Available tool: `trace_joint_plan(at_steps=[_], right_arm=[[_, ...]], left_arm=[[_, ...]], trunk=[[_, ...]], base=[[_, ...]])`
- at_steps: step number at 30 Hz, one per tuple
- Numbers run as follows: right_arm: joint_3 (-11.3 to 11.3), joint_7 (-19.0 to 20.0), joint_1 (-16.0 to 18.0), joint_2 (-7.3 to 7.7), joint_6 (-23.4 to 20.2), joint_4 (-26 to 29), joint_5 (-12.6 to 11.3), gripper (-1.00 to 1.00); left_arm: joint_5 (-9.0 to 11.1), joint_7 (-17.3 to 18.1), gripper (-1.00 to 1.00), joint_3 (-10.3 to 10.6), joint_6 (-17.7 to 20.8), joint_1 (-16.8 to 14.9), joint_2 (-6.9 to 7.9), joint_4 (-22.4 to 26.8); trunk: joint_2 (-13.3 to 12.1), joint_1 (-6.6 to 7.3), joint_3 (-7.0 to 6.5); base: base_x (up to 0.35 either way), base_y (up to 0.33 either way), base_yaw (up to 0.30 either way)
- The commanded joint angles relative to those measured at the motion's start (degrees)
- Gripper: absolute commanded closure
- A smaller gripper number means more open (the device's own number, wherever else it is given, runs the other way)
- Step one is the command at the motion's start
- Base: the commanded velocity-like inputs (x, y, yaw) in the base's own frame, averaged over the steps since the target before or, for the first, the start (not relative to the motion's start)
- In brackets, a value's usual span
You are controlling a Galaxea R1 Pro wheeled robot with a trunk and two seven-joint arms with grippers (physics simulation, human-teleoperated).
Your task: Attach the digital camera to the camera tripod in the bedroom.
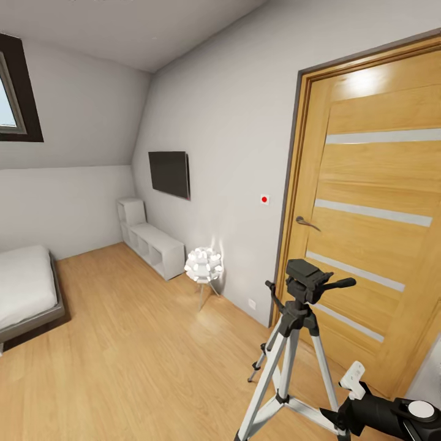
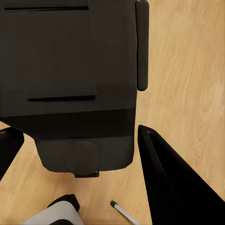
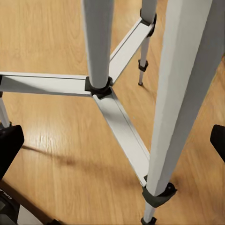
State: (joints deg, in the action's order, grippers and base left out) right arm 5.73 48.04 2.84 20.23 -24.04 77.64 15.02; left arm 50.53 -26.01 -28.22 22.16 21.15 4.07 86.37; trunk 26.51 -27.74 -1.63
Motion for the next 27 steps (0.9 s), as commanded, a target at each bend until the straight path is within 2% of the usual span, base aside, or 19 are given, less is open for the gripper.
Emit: trace_joint_plan(at_steps=[1,27], right_arm=[[0.07,0.39,0.00,-0.01,-0.22,0.06,0.36,-1.00],[0.07,0.36,-0.18,-0.01,-0.20,0.07,0.40,-1.00]], left_arm=[[0.28,-0.35,1.00,0.00,0.26,0.02,0.03,0.11],[0.36,-0.27,1.00,0.00,0.34,0.03,0.06,0.11]], trunk=[[0.03,-0.02,0.00],[0.03,-0.02,0.00]], base=[[0.000,-0.048,0.004],[0.000,-0.008,0.001]])
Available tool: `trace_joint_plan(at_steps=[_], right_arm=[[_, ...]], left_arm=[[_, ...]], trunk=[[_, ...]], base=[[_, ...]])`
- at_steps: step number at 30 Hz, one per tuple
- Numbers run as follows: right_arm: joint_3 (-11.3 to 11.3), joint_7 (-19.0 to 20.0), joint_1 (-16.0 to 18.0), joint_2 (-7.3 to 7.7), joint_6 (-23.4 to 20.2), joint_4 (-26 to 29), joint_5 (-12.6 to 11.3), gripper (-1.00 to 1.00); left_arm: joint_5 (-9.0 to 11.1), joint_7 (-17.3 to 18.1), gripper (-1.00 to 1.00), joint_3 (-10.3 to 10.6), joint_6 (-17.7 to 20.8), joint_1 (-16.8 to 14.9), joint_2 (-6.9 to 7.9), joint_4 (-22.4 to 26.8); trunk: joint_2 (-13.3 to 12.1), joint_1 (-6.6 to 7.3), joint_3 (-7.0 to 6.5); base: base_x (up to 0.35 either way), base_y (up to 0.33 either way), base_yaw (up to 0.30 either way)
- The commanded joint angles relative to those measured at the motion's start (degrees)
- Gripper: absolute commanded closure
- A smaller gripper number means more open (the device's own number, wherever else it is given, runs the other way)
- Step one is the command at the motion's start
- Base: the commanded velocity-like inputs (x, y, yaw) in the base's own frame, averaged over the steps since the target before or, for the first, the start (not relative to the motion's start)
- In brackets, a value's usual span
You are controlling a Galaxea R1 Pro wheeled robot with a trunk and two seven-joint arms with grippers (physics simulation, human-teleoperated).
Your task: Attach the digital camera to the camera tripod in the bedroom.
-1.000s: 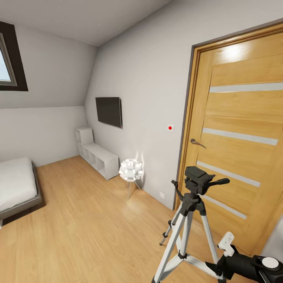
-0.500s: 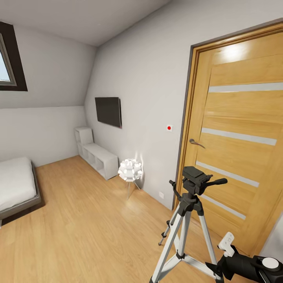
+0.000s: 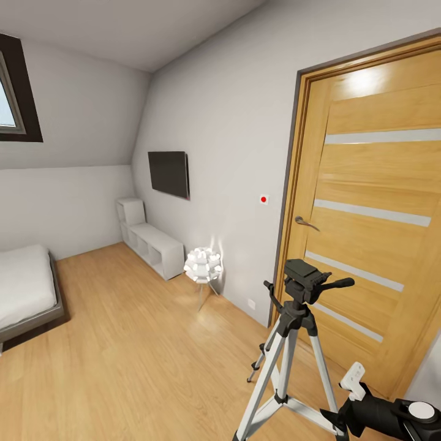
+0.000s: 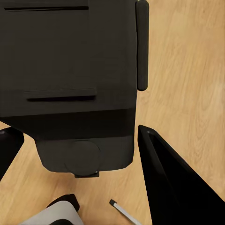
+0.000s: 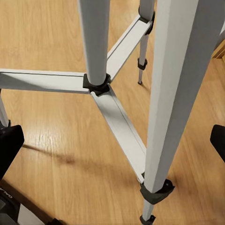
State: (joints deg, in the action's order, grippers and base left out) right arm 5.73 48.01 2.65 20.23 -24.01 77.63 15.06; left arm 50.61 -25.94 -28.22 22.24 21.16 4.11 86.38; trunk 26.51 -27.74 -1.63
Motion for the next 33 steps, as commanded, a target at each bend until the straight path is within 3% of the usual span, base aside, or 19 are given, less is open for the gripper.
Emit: trace_joint_plan(at_steps=[1,3,4,16,24,29,30,32,33], right_arm=[[0.07,0.39,0.01,-0.02,-0.14,0.07,0.38,-1.00],[0.07,0.41,-0.01,-0.08,4.95,-0.29,0.26,-1.00],[0.13,0.19,0.05,-0.30,9.35,-1.92,0.21,-1.00],[1.50,-0.07,0.07,-0.44,10.96,-2.54,0.15,-1.00],[3.17,-0.11,0.07,-0.53,11.03,-2.57,0.15,-1.00],[5.06,-0.17,0.14,-0.64,10.69,-2.62,0.06,-1.00],[5.81,-0.18,0.18,-0.73,10.58,-2.96,0.03,-1.00],[6.12,-0.19,0.23,-0.82,10.56,-3.31,-0.02,-1.00],[6.57,-0.22,0.41,-0.96,10.48,-4.07,-0.09,-1.00]], left_arm=[[0.28,-0.33,1.00,0.00,0.26,0.02,0.02,0.10],[0.37,-0.21,1.00,0.60,1.89,0.18,0.46,1.94],[0.27,-0.05,1.00,0.90,4.97,-0.15,0.84,3.48],[-0.09,0.00,1.00,1.36,6.18,-0.54,1.25,4.11],[-0.15,0.01,1.00,1.89,7.72,-1.50,3.16,4.14],[-0.15,0.06,1.00,3.11,12.04,-5.22,5.20,4.79],[-0.16,0.18,1.00,4.42,14.98,-7.66,6.51,5.13],[-0.14,0.28,1.00,5.17,16.50,-9.21,7.16,5.25],[0.08,0.57,1.00,6.85,19.60,-13.02,8.21,5.42]], trunk=[[0.03,-0.02,0.00],[0.03,-0.02,0.00],[0.03,-0.02,0.00],[0.03,-0.02,0.00],[0.03,-0.02,0.00],[0.03,-0.02,0.00],[0.03,-0.02,0.00],[0.03,-0.02,0.00],[0.03,-0.02,0.00]], base=[[0.000,0.000,0.000],[0.000,0.000,0.000],[0.000,0.000,0.000],[0.000,0.000,0.000],[0.000,0.000,0.000],[0.000,0.000,0.000],[0.000,0.000,0.000],[0.000,0.000,0.000],[0.000,0.000,0.000]])
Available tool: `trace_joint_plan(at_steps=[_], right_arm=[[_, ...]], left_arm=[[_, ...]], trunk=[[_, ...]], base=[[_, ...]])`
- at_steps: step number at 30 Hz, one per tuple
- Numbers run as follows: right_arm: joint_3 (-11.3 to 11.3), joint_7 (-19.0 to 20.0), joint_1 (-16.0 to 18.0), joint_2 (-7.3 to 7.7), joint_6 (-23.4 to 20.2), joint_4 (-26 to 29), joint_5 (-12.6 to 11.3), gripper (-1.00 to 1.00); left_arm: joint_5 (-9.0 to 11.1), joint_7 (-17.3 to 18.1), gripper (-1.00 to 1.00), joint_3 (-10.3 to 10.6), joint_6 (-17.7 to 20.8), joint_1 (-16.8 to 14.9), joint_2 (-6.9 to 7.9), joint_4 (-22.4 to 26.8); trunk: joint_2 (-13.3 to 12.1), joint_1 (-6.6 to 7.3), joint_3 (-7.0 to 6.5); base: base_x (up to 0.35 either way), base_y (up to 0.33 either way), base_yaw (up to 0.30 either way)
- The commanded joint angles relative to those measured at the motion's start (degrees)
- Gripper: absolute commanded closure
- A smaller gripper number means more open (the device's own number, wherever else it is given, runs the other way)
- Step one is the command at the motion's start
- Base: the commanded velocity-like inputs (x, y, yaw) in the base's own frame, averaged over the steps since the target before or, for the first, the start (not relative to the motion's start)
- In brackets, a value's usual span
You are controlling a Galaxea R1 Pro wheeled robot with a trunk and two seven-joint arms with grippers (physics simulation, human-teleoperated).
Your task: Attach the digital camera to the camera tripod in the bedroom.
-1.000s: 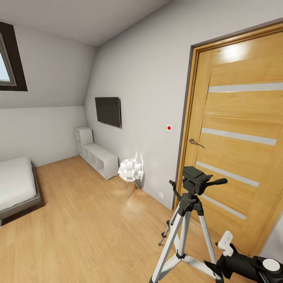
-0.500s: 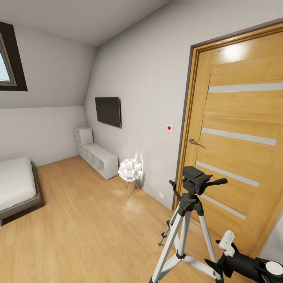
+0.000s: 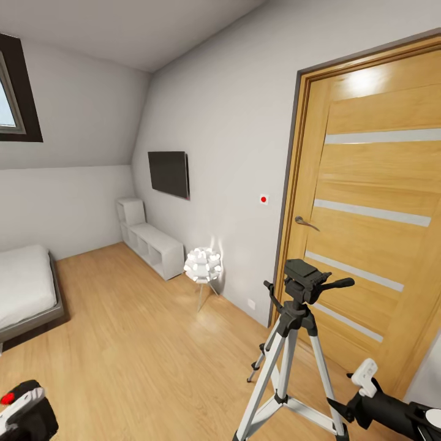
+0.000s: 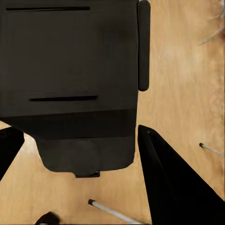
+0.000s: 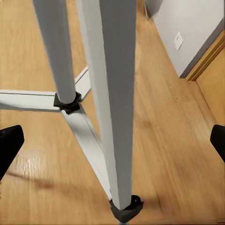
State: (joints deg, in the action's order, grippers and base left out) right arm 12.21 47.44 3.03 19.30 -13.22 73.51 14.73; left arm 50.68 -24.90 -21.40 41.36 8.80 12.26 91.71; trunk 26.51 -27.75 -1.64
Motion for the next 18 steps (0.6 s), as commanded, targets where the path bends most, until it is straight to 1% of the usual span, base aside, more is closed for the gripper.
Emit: trace_joint_plan(at_steps=[1,4,7,8,9,12,14,15,16,18], right_arm=[[0.25,0.33,0.12,-0.12,-0.34,-0.28,0.20,-1.00],[0.56,-0.01,0.37,-0.60,-0.41,-0.98,0.12,-1.00],[0.72,-1.41,0.49,-1.61,-0.45,-1.37,0.12,-1.00],[0.76,-2.65,0.55,-2.47,-0.37,-1.76,0.15,-1.00],[0.75,-3.62,0.59,-3.16,-0.22,-2.29,0.17,-1.00],[0.73,-4.49,0.67,-3.83,-0.02,-3.05,0.19,-1.00],[0.72,-4.83,0.86,-4.11,0.06,-3.52,0.16,-1.00],[0.72,-4.95,1.03,-4.20,0.09,-3.70,0.14,-1.00],[0.72,-5.12,1.50,-4.35,0.14,-3.98,0.10,-1.00],[0.71,-5.24,1.94,-4.45,0.17,-4.24,0.09,-1.00]], left_arm=[[0.10,-0.36,1.00,0.90,2.03,-2.75,0.44,0.13],[0.32,-0.08,1.00,3.13,7.29,-9.57,1.09,0.11],[0.43,0.06,1.00,4.49,12.52,-16.57,1.11,0.00],[0.46,0.11,1.00,5.25,14.86,-21.00,0.84,-0.15],[0.46,0.14,1.00,6.51,16.42,-25.16,0.20,-0.46],[0.45,0.03,1.00,9.60,17.82,-30.99,-1.53,-1.19],[0.42,-0.08,1.00,12.15,18.35,-34.63,-3.17,-2.11],[0.42,-0.15,1.00,13.36,18.54,-36.36,-4.16,-2.71],[0.37,-0.35,1.00,15.59,18.64,-39.72,-6.39,-4.07],[0.34,-0.87,1.00,17.49,18.64,-42.95,-8.83,-5.30]], trunk=[[0.03,-0.02,0.01],[0.03,-0.02,0.01],[0.03,-0.02,0.01],[0.03,-0.02,0.01],[0.03,-0.02,0.01],[0.03,-0.02,0.01],[0.03,-0.02,0.01],[0.03,-0.02,0.01],[0.03,-0.02,0.01],[0.03,-0.02,0.01]], base=[[0.000,0.000,0.000],[0.000,0.000,0.000],[0.000,0.000,0.000],[0.000,0.000,0.000],[0.000,0.000,0.000],[0.000,0.000,0.000],[0.000,0.000,0.000],[0.000,0.000,0.000],[0.000,0.000,0.000],[0.000,0.000,0.000]])
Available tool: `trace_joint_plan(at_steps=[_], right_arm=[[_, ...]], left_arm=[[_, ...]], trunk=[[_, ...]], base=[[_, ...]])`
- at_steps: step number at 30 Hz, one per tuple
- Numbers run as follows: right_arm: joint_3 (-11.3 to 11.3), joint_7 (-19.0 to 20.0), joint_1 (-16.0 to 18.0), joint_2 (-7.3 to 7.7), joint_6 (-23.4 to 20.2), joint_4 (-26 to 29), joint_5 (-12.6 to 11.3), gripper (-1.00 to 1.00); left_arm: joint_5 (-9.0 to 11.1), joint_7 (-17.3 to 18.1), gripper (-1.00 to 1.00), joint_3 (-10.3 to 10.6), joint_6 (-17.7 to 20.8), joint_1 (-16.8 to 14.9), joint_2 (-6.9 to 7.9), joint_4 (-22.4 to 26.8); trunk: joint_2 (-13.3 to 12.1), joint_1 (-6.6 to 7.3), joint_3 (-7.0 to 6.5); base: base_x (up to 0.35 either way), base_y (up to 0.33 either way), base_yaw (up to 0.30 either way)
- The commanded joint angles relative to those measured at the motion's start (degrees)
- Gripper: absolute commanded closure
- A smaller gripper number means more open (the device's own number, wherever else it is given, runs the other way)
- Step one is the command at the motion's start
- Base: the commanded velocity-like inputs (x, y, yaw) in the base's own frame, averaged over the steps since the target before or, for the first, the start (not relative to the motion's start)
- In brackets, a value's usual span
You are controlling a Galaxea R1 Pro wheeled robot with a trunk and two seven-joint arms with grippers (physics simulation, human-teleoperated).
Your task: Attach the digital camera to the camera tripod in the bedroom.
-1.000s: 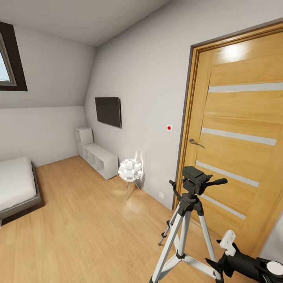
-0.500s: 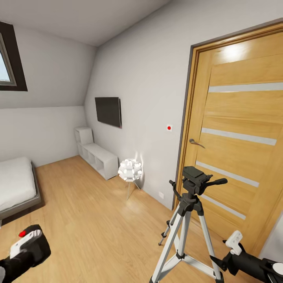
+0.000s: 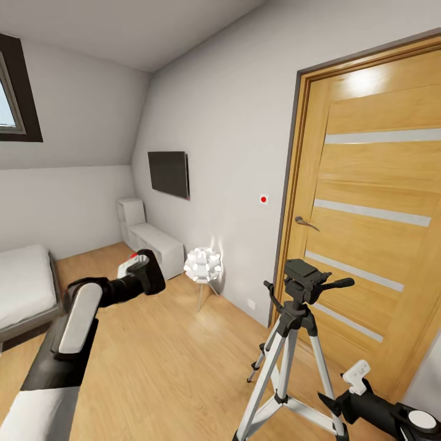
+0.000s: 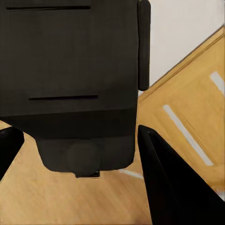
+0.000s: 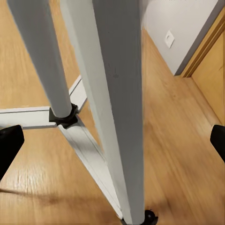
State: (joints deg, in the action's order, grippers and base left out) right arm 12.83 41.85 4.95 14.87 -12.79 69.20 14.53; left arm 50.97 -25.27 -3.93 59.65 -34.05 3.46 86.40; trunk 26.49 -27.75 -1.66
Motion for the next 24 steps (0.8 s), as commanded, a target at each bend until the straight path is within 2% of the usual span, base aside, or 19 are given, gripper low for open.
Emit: trace_joint_plan(at_steps=[1,5,9,10,11,15,22,23,24], right_arm=[[0.09,0.29,0.33,-0.09,-0.25,-0.18,0.23,-1.00],[0.14,0.28,0.64,-0.10,-0.23,-0.46,0.04,-1.00],[0.20,0.26,0.76,-0.10,-0.22,-0.57,-0.05,-1.00],[0.23,0.23,0.81,-0.11,-0.22,-0.59,-0.08,-1.00],[0.24,0.20,0.93,-0.11,-0.22,-0.61,-0.06,-1.00],[0.26,0.22,1.54,-0.11,-0.22,-0.63,-0.08,-1.00],[0.27,0.25,2.00,-0.15,-0.22,-0.66,-0.08,-1.00],[0.27,0.25,2.17,-0.17,-0.18,-0.70,-0.06,-1.00],[0.27,0.25,2.26,-0.17,-0.17,-0.76,-0.06,-1.00]], left_arm=[[0.04,-1.53,1.00,1.71,0.35,-3.19,-2.37,-1.08],[0.09,-4.40,1.00,5.03,0.35,-9.04,-6.49,-3.11],[0.57,-5.93,1.00,7.93,0.35,-13.59,-9.64,-4.93],[2.01,-6.33,1.00,9.26,0.35,-15.41,-10.60,-5.80],[4.35,-6.65,1.00,10.82,0.35,-16.96,-11.19,-6.55],[9.26,-7.78,1.00,14.10,0.35,-19.88,-11.82,-7.64],[17.98,-12.85,1.00,16.67,0.35,-23.76,-12.19,-8.27],[20.73,-14.37,1.00,17.05,0.35,-24.55,-12.23,-8.30],[22.00,-15.13,1.00,17.27,0.35,-24.85,-12.23,-8.31]], trunk=[[0.05,-0.02,0.03],[0.05,-0.02,0.03],[0.05,-0.02,0.03],[0.05,-0.02,0.03],[0.05,-0.02,0.03],[0.05,-0.02,0.03],[0.05,-0.02,0.03],[0.05,-0.02,0.03],[0.05,-0.02,0.03]], base=[[0.000,0.000,0.000],[0.000,0.000,0.000],[0.000,0.000,0.000],[0.000,0.000,0.000],[0.000,0.000,0.000],[0.000,0.000,0.000],[0.000,0.000,0.000],[0.000,0.000,0.000],[0.000,0.000,0.000]])
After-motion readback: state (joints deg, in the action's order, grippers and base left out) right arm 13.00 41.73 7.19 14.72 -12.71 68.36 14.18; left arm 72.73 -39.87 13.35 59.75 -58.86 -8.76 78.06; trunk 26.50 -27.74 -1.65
